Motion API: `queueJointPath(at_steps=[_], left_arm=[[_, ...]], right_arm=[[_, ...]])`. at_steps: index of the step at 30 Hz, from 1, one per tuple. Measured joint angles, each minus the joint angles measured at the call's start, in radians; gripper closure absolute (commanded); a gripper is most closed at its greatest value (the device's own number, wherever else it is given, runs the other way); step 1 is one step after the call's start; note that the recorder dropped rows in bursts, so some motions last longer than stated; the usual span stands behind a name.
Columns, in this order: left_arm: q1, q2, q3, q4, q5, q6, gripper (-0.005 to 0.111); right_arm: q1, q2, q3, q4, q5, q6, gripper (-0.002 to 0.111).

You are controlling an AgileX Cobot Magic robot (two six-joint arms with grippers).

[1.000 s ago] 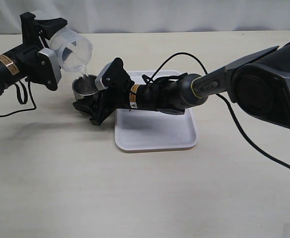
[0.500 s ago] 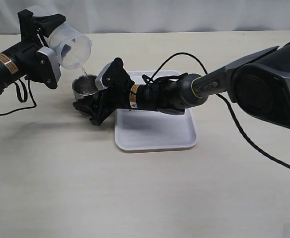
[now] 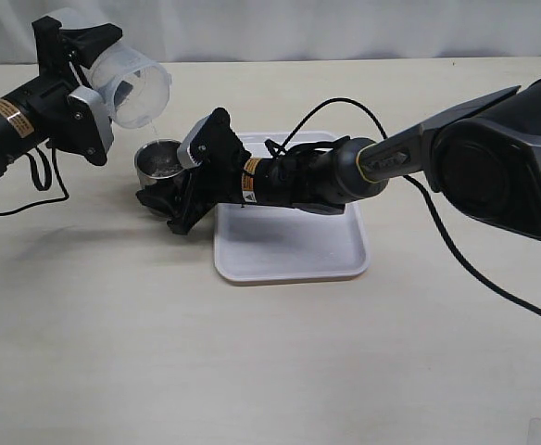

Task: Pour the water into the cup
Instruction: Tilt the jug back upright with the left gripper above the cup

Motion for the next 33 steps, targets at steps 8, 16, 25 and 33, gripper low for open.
queueJointPath(at_steps=[8, 16, 25, 33], left_arm=[[0.0, 0.0, 0.0, 0.0, -0.014, 0.0, 0.107], [0.0, 0.0, 0.0, -0.002, -0.014, 0.0, 0.107], [0.0, 0.0, 0.0, -0.002, -0.016, 0.0, 0.107], [0.0, 0.0, 0.0, -0.002, -0.021, 0.0, 0.107]], right_arm=[[0.0, 0.0, 0.0, 0.0, 0.0, 0.0, 0.104], [0.0, 0.0, 0.0, 0.0, 0.0, 0.0, 0.104], [0.0, 0.0, 0.0, 0.0, 0.0, 0.0, 0.104], [0.0, 0.0, 0.0, 0.0, 0.0, 0.0, 0.104]])
